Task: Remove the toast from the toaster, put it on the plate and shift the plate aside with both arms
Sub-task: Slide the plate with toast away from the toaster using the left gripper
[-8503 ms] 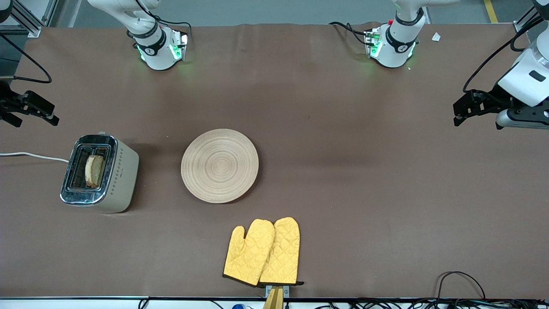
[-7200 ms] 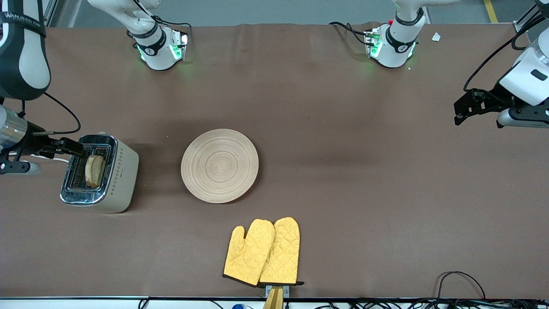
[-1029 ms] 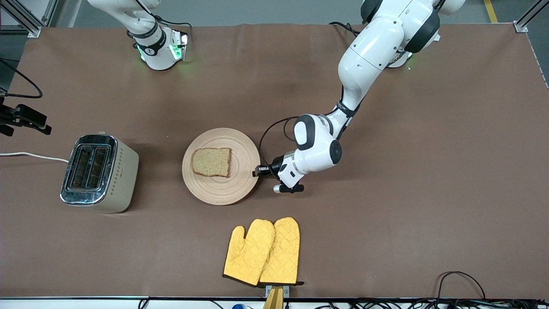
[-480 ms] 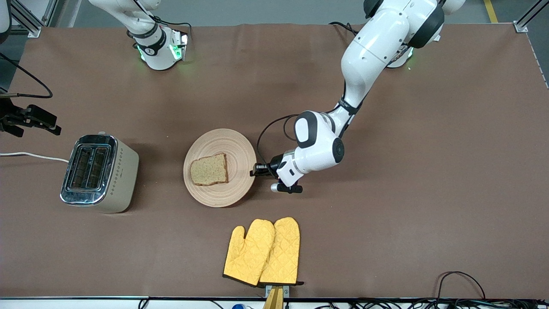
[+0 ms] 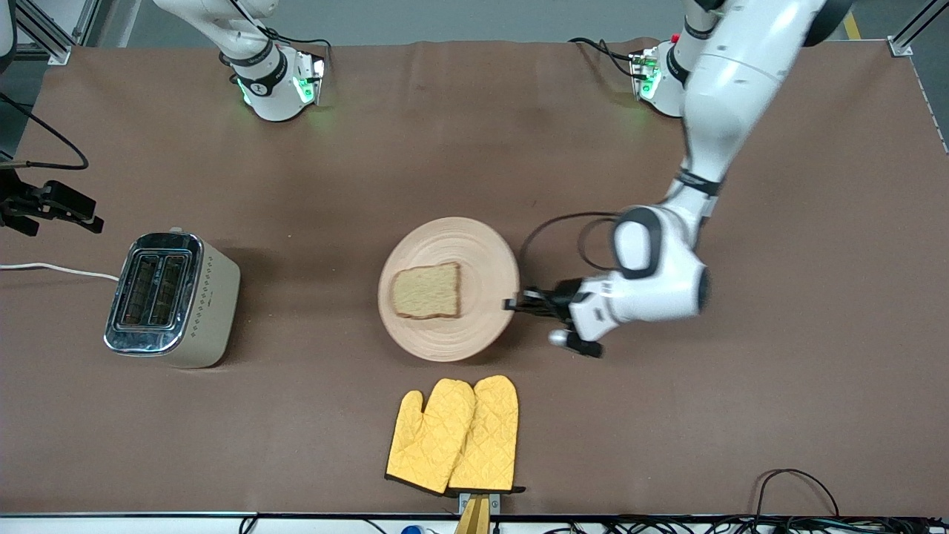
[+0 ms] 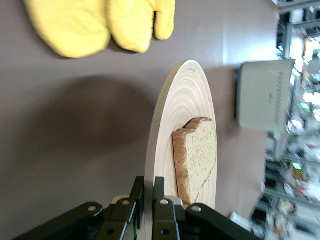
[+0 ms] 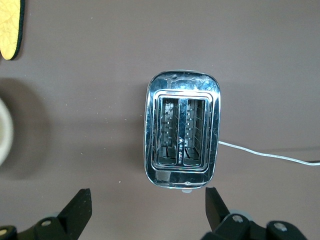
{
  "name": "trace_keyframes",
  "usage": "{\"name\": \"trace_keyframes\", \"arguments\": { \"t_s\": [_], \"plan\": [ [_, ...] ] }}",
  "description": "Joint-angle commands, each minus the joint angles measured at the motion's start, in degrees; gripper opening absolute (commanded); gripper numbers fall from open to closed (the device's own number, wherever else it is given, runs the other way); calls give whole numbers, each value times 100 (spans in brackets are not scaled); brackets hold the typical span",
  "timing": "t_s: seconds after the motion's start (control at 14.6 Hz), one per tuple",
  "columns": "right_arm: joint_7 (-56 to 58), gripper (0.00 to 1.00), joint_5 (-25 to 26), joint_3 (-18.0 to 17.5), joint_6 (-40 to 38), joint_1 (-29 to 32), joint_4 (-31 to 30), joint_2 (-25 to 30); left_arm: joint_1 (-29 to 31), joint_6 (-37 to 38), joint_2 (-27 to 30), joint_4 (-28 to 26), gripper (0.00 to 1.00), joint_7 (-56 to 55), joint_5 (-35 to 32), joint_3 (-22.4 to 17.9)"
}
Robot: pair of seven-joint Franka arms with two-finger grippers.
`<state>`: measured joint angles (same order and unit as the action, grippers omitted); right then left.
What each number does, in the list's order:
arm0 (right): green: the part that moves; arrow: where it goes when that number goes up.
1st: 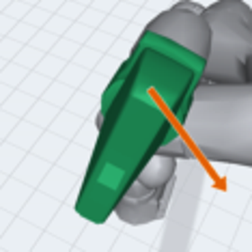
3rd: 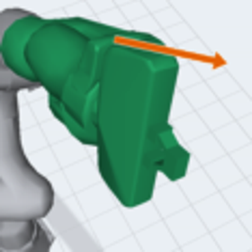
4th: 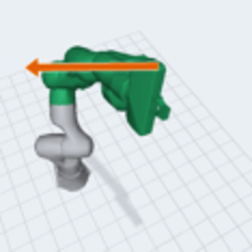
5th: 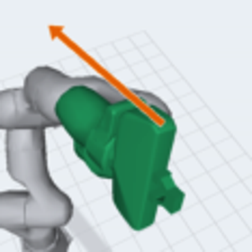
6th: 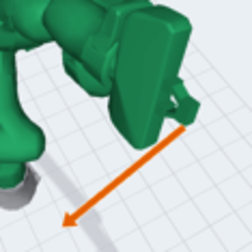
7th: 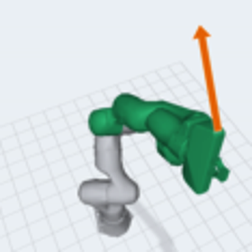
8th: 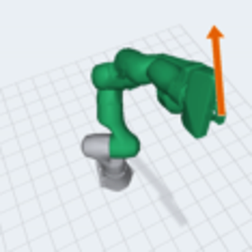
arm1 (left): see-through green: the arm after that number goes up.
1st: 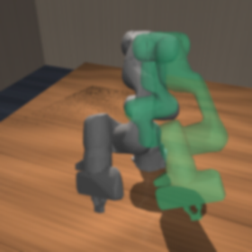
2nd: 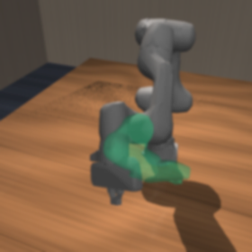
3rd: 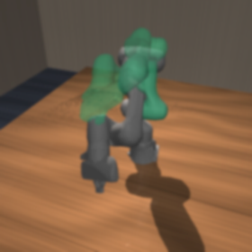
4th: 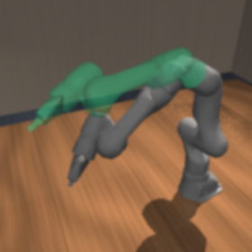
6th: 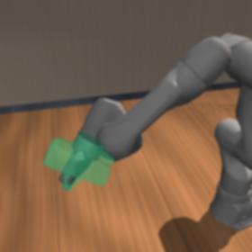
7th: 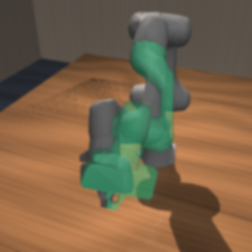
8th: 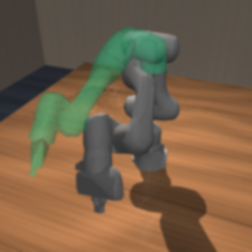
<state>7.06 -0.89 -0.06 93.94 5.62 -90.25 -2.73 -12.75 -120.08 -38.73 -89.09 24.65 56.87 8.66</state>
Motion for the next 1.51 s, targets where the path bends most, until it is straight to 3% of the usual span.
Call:
{"name": "trace_keyframes", "arguments": {
  "t_s": [0.0,0.27,0.48,0.69,1.1,1.17,1.3,1.37,1.44],
  "plan": [
    [-47,100,54,-117,-122,246,78,-26,1200,1254,235,-162,0,722,-587,127],
    [-12,100,10,-117,-96,387,95,-61,2696,2548,-159,198,0,2033,-1000,118],
    [-55,100,10,-143,-140,326,61,-35,3470,2805,-573,514,0,2675,-1151,119],
    [-64,100,10,-152,-131,291,96,-35,3928,2823,-1029,838,0,2712,-1152,101],
    [-29,100,10,-161,-131,273,104,-35,4298,2849,-1716,1271,2,2668,-1073,83],
    [-20,100,10,-152,-131,273,104,-35,4299,2849,-1716,1271,15,2650,-1073,83],
    [-20,100,10,-152,-131,282,104,-35,4281,2841,-1664,1288,26,2685,-1099,66],
    [-20,100,10,-152,-113,282,104,-35,4290,2841,-1638,1297,72,2685,-1125,66],
    [-20,100,10,-152,-113,282,104,-35,4298,2841,-1620,1315,99,2703,-1143,75]
  ]
}}
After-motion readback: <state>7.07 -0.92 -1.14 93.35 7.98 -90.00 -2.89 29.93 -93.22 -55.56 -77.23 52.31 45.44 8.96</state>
